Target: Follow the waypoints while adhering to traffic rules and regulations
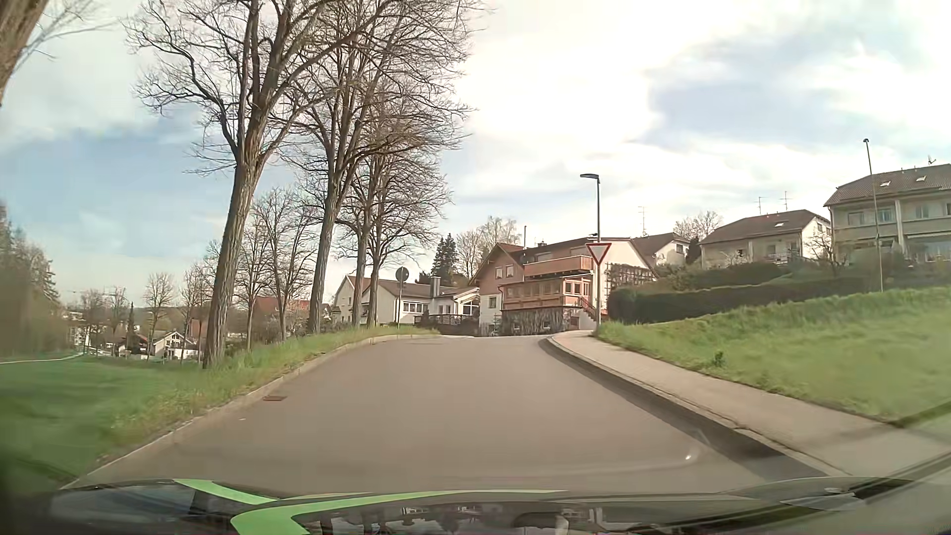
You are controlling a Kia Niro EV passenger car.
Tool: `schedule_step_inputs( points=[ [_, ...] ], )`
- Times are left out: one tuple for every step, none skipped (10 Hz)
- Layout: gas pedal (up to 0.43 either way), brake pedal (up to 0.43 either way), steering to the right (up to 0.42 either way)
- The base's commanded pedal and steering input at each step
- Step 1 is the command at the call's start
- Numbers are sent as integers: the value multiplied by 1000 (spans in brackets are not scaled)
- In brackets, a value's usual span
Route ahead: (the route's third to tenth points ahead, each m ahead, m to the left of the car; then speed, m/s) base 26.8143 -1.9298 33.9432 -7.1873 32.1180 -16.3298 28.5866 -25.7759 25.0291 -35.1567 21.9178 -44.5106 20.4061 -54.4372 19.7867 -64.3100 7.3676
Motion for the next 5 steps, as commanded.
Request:
schedule_step_inputs(
  points=[
    [169,0,-42],
    [169,0,-33],
    [169,0,-29],
    [169,0,-22],
    [157,0,-14]
  ],
)
